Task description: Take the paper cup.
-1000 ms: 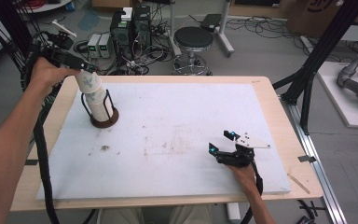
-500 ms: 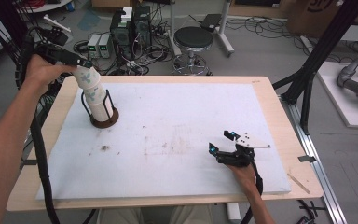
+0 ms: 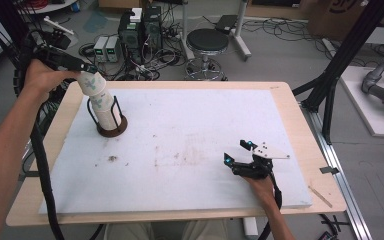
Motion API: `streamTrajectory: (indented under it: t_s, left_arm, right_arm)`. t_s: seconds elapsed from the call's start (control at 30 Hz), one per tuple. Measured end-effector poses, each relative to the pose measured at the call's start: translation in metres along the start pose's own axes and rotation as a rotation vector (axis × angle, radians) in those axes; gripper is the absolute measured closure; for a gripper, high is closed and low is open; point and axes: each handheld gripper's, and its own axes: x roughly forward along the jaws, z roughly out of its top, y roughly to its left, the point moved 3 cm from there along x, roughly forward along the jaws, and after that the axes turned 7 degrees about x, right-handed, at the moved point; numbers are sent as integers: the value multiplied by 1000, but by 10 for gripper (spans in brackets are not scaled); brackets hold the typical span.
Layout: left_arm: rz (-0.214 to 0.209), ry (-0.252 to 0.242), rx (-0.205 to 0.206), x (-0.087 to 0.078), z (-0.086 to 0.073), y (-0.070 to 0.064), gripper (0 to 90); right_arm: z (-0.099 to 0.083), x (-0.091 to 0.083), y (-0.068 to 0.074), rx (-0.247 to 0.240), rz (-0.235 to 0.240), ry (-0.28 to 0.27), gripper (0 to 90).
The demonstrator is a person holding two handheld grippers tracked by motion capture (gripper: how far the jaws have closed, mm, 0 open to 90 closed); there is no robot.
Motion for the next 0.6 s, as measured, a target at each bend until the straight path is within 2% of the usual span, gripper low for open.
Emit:
streamTrajectory:
  t_s: [0.33,0.6]
  left_arm:
    - [-2,-14,2,-4,0,-3,371]
    - [-13,-79,6,-21,-1,-7,371]
  right_arm:
    - [0,0,0,5,1,2,160]
    - [0,0,-1,5,0,3,160]
